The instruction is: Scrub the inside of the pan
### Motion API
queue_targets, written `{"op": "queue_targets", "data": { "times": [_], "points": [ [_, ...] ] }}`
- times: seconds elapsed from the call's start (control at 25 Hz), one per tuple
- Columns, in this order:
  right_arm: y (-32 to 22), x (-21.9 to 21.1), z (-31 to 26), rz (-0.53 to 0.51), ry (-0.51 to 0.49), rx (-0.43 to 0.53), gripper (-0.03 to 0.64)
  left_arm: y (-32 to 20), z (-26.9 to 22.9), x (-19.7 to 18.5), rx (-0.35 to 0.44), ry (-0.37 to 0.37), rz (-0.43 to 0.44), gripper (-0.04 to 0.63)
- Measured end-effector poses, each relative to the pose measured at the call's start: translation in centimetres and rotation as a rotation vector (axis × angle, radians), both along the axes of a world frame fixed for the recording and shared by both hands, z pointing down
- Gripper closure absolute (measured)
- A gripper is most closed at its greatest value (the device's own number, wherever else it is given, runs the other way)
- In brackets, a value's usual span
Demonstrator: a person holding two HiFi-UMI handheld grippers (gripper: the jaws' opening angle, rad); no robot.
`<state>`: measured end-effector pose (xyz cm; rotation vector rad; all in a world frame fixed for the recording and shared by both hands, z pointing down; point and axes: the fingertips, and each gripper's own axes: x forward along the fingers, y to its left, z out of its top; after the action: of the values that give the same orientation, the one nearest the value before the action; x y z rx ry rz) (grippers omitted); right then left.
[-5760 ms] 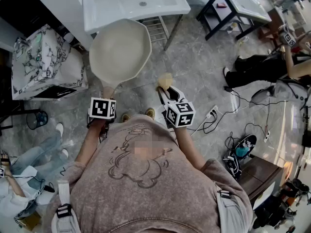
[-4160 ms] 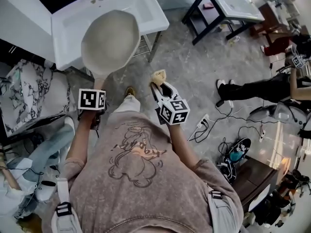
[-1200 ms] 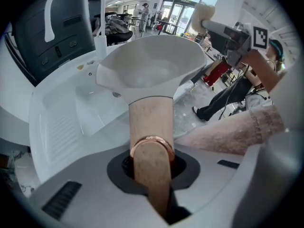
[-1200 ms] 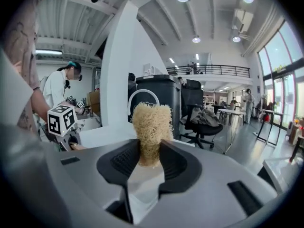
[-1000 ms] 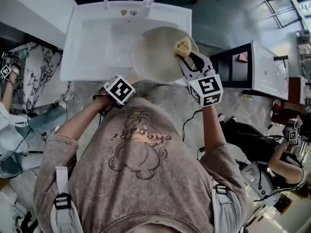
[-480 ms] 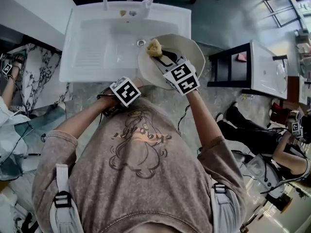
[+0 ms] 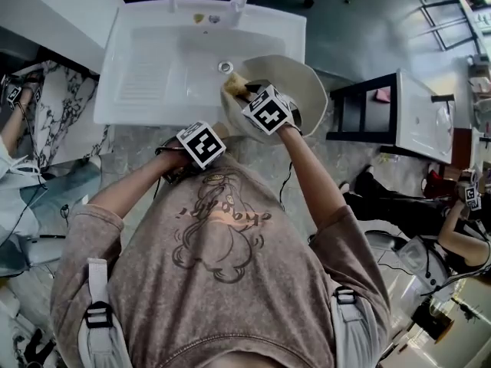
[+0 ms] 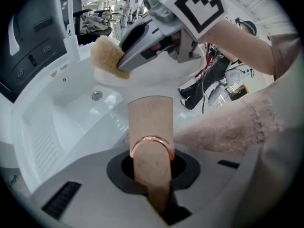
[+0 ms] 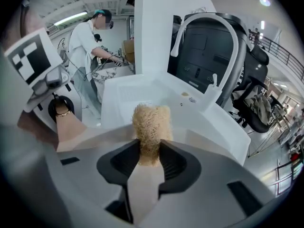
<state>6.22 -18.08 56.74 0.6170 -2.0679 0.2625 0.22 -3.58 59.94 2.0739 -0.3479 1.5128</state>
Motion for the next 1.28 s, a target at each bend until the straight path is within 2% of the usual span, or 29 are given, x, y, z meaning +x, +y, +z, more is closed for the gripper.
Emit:
{"op": "queue_targets", "data": {
  "times": [0.12,0.44,0.72,0.96,1.28],
  "points": [
    [0.4,0.0,1.4,-0.026,0.038,0.001,0.474,0.5,0.0,0.3,-0.025,0.019,-0.020,0.538],
    [1.6,-0.6,3.5,-0.046,0.051,-0.022,0.474,1.0,0.3,0.6,-0.011,0.013,-0.016,0.538],
    [0.5,-0.1,4.5,-0.029,0.080,0.010,0.476,1.4,0.5,1.2,-0.025,0.024,-0.014,0.538],
    [-1.3,0.1,5.2,-0.079,0.194,0.084,0.474,1.6,0.3,1.3,-0.041,0.042,-0.008,0.532],
    [-4.0,1.2,6.4,-0.044,0.256,0.118,0.475,1.7,0.6,1.6,-0.049,0.075,-0.005,0.525]
  ]
}}
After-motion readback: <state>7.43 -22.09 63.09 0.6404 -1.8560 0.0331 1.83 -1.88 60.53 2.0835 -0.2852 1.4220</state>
